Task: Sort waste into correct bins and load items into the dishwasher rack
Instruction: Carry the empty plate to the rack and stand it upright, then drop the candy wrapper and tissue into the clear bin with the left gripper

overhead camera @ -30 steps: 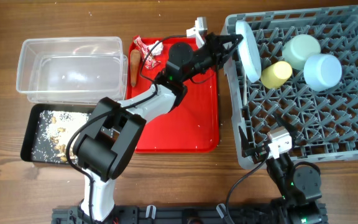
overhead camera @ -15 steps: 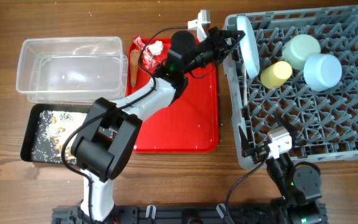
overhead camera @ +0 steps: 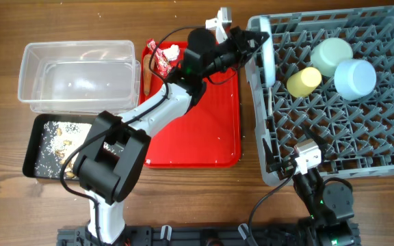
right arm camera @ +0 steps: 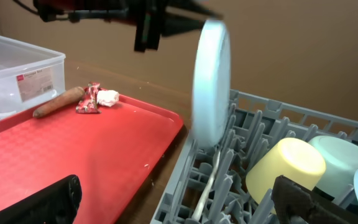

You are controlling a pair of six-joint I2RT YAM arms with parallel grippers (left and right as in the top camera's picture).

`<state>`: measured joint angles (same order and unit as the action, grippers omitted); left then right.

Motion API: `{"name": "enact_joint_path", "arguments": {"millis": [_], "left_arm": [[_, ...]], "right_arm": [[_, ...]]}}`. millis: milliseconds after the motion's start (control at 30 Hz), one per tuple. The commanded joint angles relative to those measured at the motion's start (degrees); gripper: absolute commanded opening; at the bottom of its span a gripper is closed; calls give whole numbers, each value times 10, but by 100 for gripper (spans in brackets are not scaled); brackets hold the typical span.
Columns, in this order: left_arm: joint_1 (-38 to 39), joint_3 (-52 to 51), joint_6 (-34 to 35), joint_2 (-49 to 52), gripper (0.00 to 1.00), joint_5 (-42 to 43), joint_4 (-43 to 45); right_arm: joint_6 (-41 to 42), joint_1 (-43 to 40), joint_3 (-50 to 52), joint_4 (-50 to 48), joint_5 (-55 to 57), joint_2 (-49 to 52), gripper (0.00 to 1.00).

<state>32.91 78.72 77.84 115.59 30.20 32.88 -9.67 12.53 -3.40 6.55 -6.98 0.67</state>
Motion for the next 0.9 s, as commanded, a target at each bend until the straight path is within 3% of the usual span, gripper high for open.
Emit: {"name": "enact_joint_path", "arguments": {"millis": [0,67,133,167,233,333,400,467,500,567,667,767,867], "left_arm": [[-7,9,-12,-16,35,-13,-49],[-12,9,-11,-16,74,-3,-49],[-23,9,-15,-16,95,32,-43],[-29,9,-33,-16,99,43,-43],[-44,9,-80,-24,99,69,-63],[-71,17,-211,-73,94,42,-236],[-86,42,-329,-103,91,-45,-399],[-90,85,-445,-112,92,-203,-568],[-90,87,-477,-112,94,-252,-594],[-94,87,-520,-101,92,-346,-619],[-104,87,-524,-72,85,-377,-610],[-107,87,-555,2,77,-456,-550],[-115,87,-573,37,71,-479,-504]], "right_arm": [[8,-2,2,-3,5,-4,100],[7,-2,2,-3,5,-4,100],[8,-2,2,-3,5,-4,100],[8,-2,2,-3,5,-4,100],[8,-2,2,-3,5,-4,100],[8,-2,2,-3,5,-4,100],[8,-2,2,-3,5,-4,100],[7,-2,2,-3,5,-4,100],[8,-2,2,-3,5,-4,100],[8,-2,2,-3,5,-4,100],[8,-2,2,-3,5,-4,100],[8,-2,2,-3,5,-4,100],[8,-2,2,-3,5,-4,100]]}}
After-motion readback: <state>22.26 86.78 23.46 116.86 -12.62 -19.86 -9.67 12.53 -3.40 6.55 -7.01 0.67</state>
